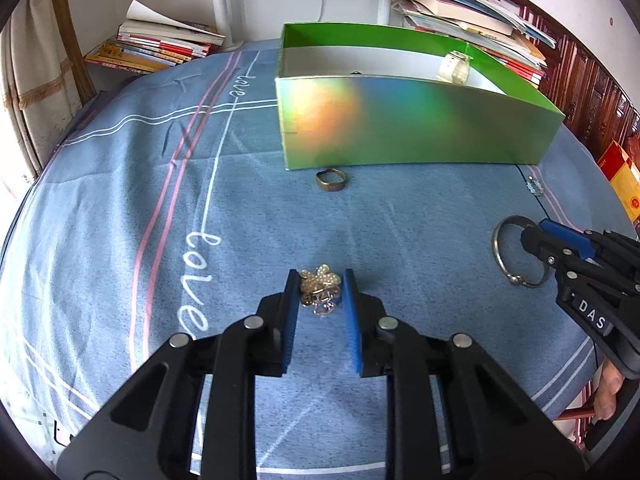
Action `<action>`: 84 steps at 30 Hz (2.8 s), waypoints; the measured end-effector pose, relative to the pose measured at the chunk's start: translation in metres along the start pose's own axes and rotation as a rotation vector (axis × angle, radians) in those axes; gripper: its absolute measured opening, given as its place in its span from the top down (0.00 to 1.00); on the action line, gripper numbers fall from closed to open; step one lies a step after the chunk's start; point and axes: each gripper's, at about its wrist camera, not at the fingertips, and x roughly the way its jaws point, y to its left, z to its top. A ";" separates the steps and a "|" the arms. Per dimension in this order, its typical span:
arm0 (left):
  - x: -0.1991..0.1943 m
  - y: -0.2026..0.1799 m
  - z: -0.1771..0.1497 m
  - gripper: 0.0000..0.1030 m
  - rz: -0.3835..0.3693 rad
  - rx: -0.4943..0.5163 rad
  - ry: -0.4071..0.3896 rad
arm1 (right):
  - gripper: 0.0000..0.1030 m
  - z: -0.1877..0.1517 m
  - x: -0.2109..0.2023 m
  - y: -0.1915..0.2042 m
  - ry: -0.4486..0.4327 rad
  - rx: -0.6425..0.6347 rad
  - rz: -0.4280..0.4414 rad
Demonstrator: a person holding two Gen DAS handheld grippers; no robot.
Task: Organize jewelry
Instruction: 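Move the left gripper over the gold flower charm while the right gripper moves over the silver bangle, then grasp the gold flower charm with the left gripper while the right gripper grasps the silver bangle, then carry the charm and bangle into the green box and open both grippers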
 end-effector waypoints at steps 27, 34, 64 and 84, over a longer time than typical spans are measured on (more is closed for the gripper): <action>-0.001 -0.013 -0.002 0.68 -0.039 0.029 -0.008 | 0.86 -0.005 -0.005 0.011 0.022 -0.040 0.028; -0.002 -0.010 -0.002 0.60 -0.031 0.019 -0.002 | 0.79 -0.013 -0.013 0.017 0.040 -0.061 0.063; 0.004 -0.018 0.007 0.79 -0.023 0.019 -0.012 | 0.95 -0.004 -0.004 -0.010 -0.009 0.066 -0.031; 0.006 -0.017 0.008 0.68 -0.020 0.010 -0.012 | 0.87 0.000 -0.001 0.003 -0.017 0.006 -0.028</action>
